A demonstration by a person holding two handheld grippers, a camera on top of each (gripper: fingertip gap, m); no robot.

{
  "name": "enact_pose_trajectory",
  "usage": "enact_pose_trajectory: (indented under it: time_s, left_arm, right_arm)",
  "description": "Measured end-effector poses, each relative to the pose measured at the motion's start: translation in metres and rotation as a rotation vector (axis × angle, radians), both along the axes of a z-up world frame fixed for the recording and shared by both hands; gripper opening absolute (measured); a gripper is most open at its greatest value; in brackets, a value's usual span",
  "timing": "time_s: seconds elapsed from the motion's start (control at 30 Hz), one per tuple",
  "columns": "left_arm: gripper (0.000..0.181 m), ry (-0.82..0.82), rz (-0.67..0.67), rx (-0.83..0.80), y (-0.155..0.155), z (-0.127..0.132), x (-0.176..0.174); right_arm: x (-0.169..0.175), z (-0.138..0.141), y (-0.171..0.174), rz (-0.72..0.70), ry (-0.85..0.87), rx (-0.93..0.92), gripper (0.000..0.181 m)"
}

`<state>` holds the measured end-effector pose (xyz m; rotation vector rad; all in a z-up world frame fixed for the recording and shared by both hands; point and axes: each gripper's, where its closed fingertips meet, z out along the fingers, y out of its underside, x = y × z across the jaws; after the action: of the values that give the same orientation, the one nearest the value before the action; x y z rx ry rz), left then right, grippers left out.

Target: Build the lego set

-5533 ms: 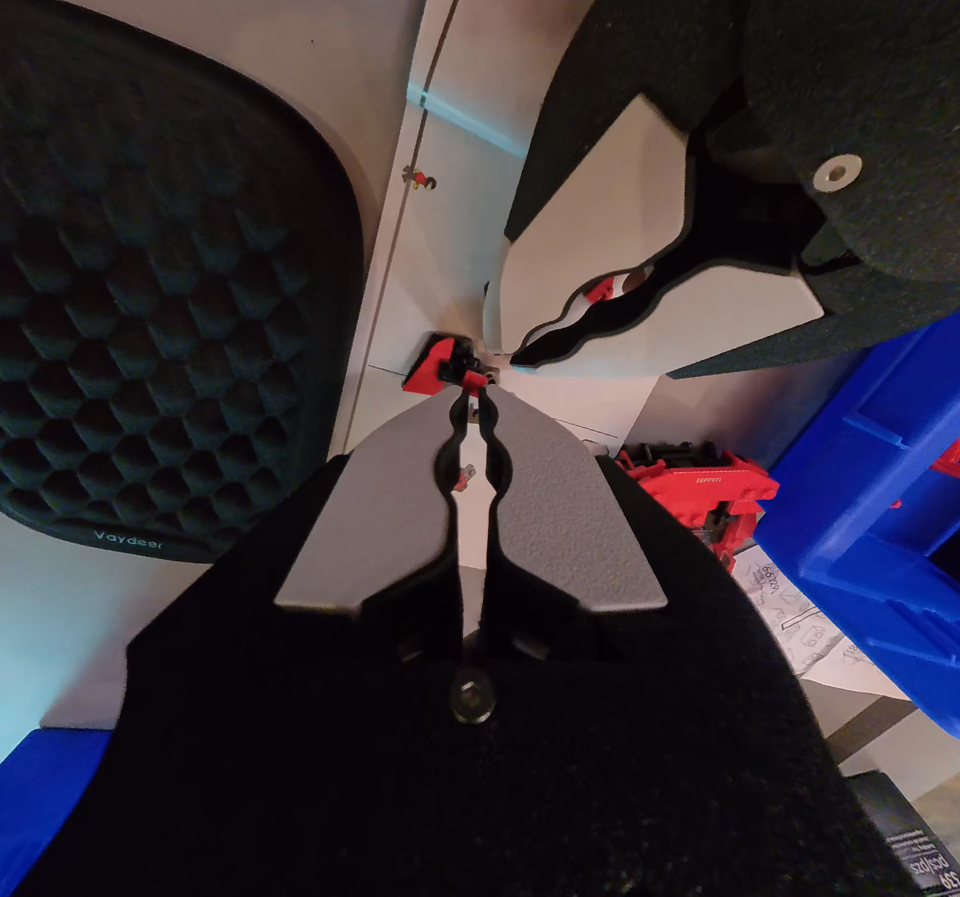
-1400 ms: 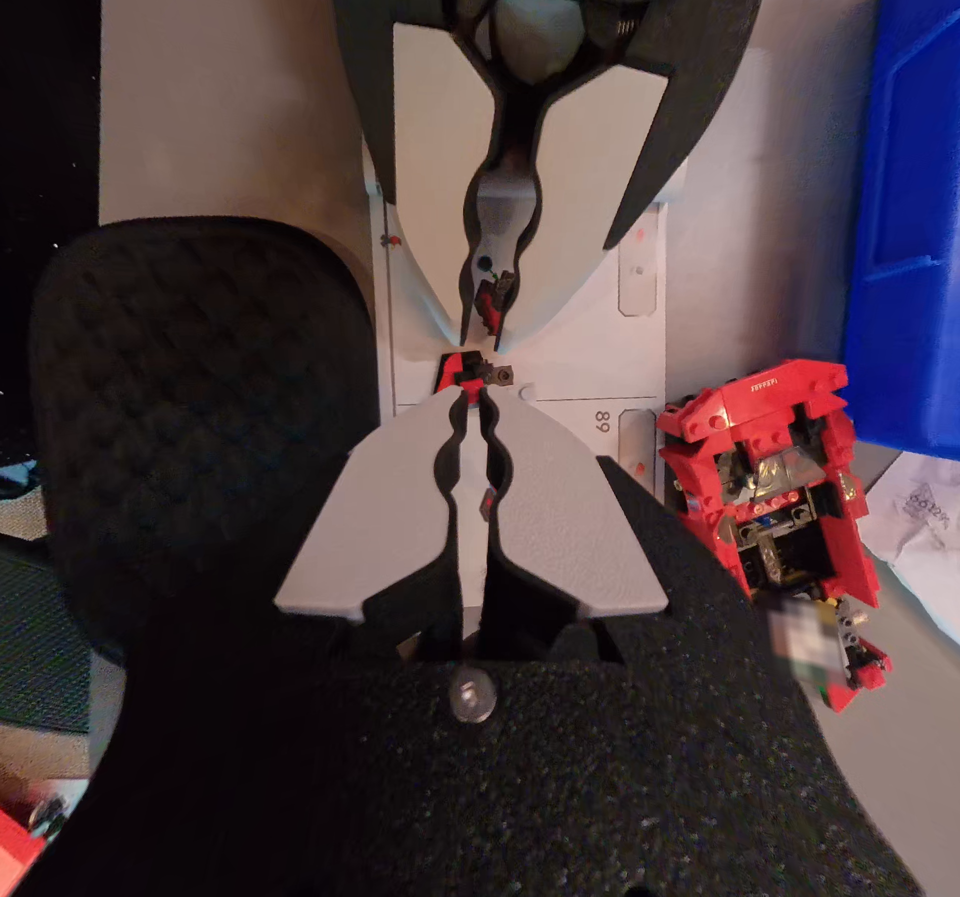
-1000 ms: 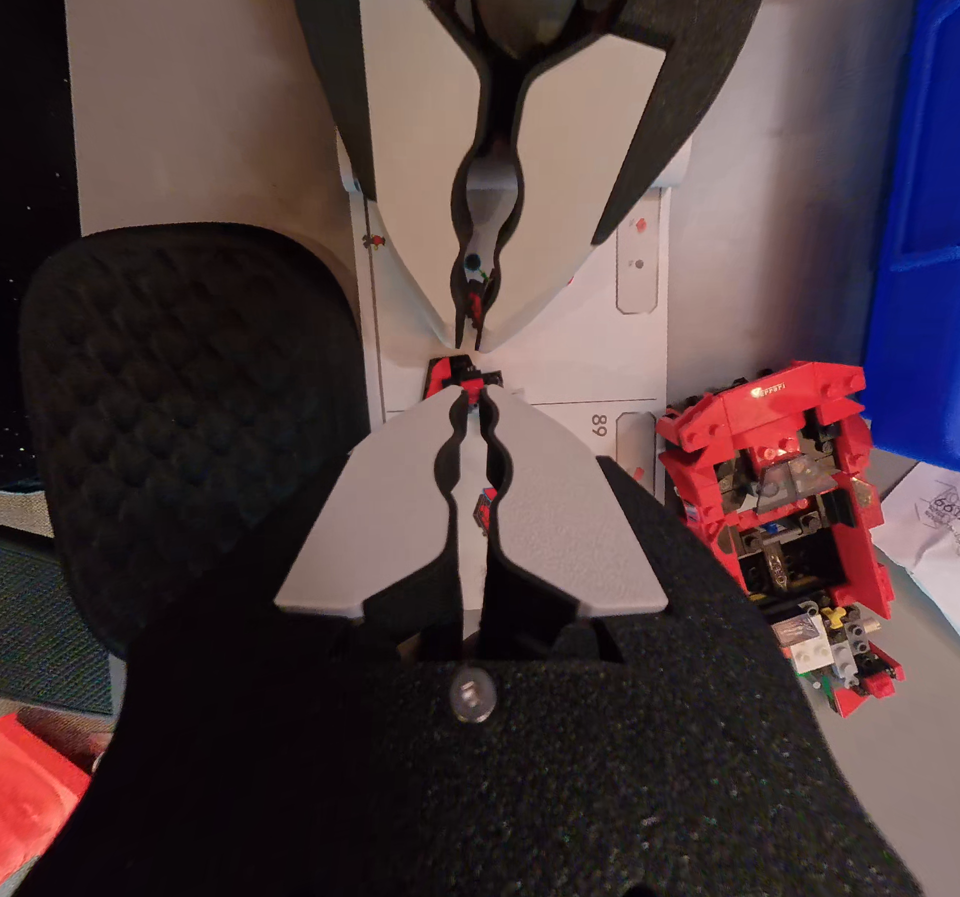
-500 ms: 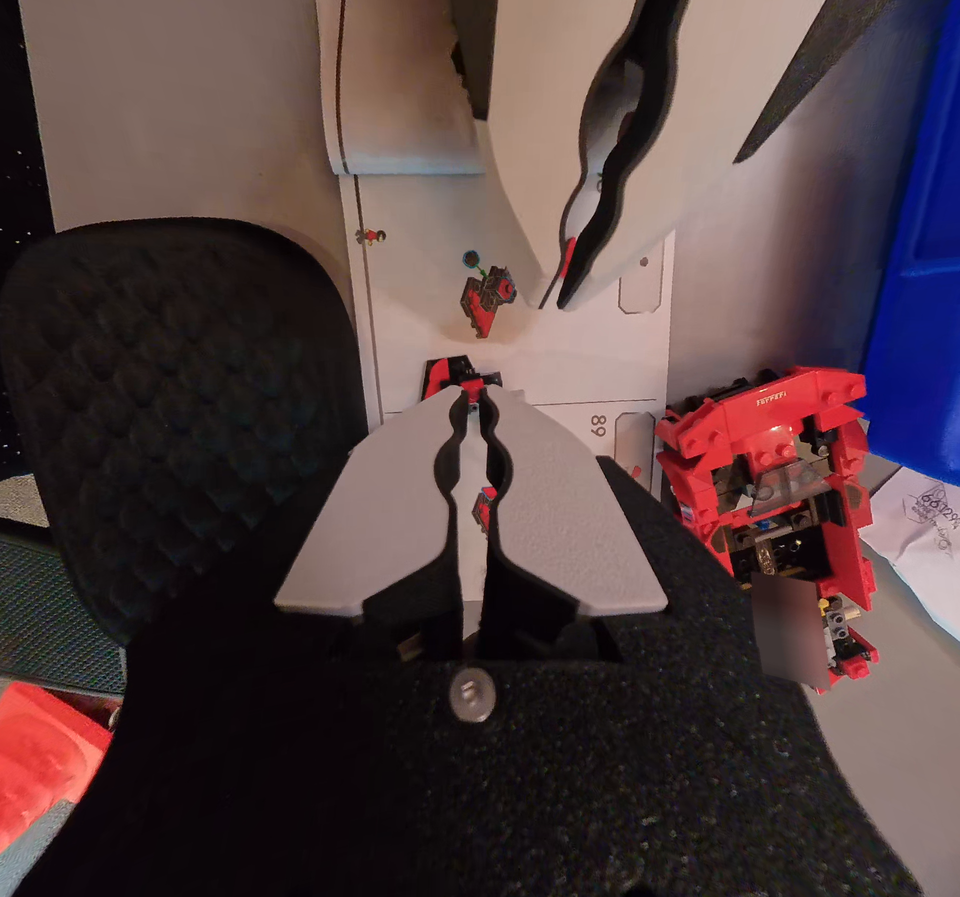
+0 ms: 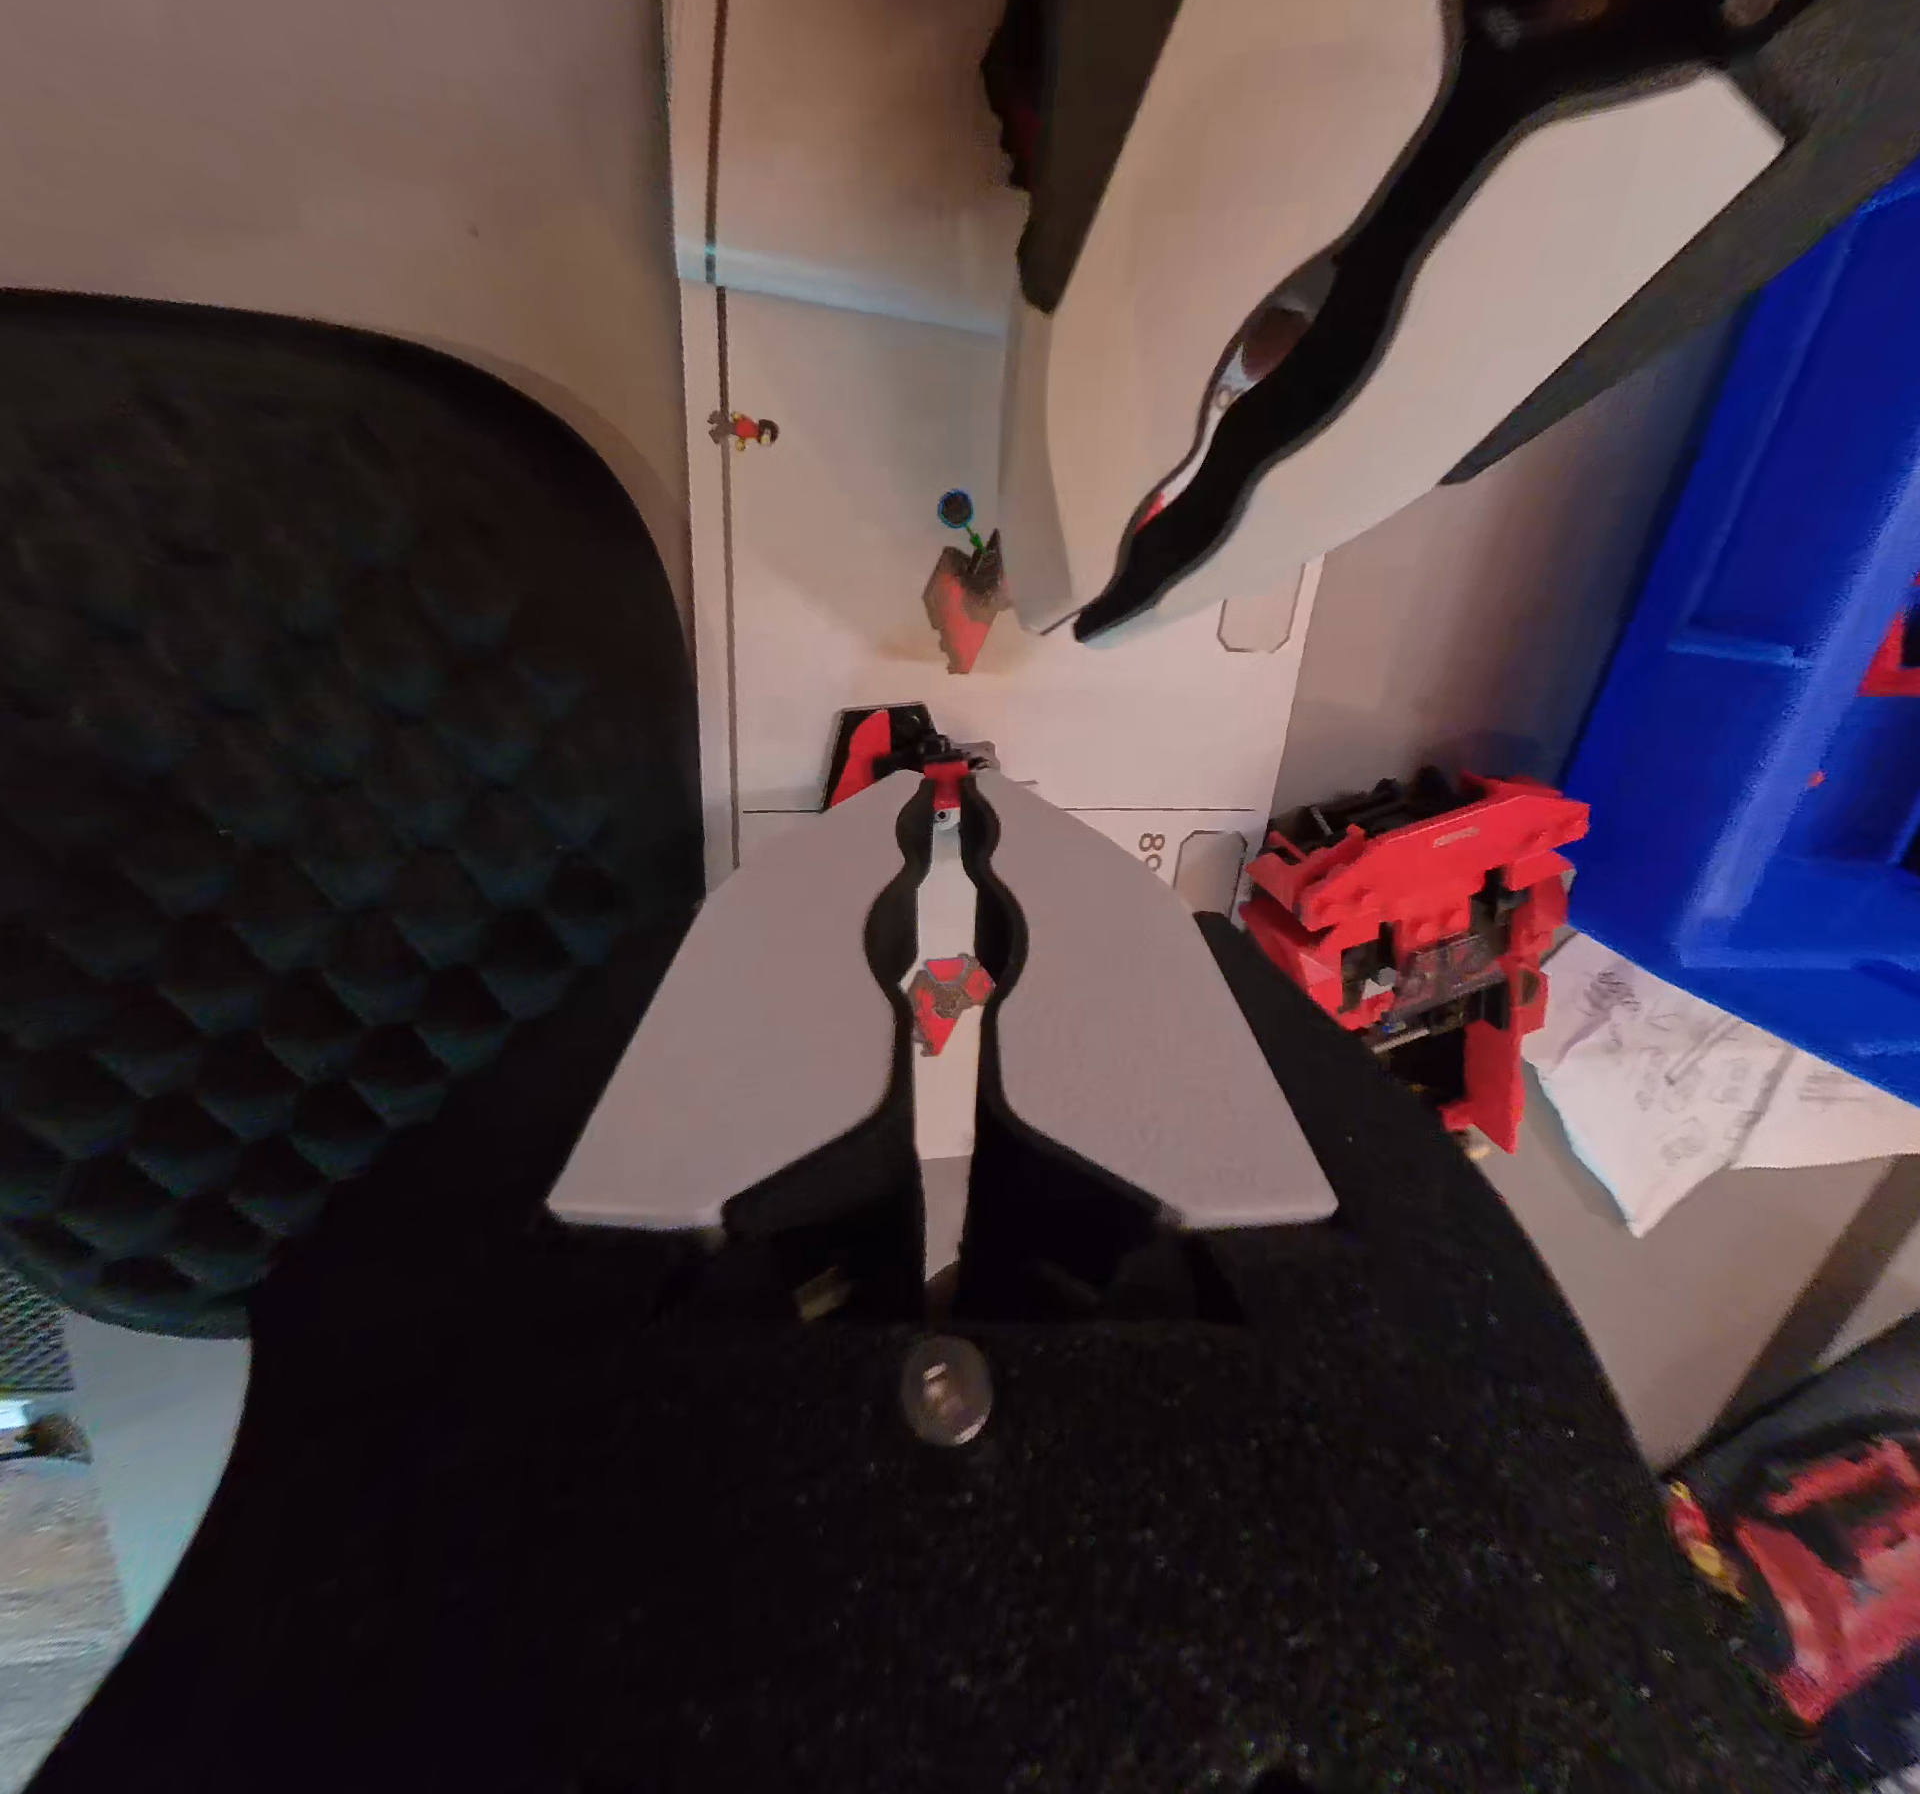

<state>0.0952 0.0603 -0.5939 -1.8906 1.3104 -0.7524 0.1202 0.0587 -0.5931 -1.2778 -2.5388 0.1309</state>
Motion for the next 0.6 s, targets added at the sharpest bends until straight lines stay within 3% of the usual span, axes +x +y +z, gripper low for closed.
enact_pose_trajectory:
  time_s: [0.17, 0.6]
  left_arm:
    - [0.006, 0.087, -0.049, 0.045, -0.0068, -0.0102, 0.0028]
    - [0.006, 0.078, -0.051, 0.025, -0.0067, -0.0099, 0.003]
  right_arm:
    - [-0.0024, 0.0031, 0.001, 0.014, 0.033, 0.027, 0.005]
    - [-0.0016, 0.0009, -0.0014, 0.004, 0.008, -0.033, 0.005]
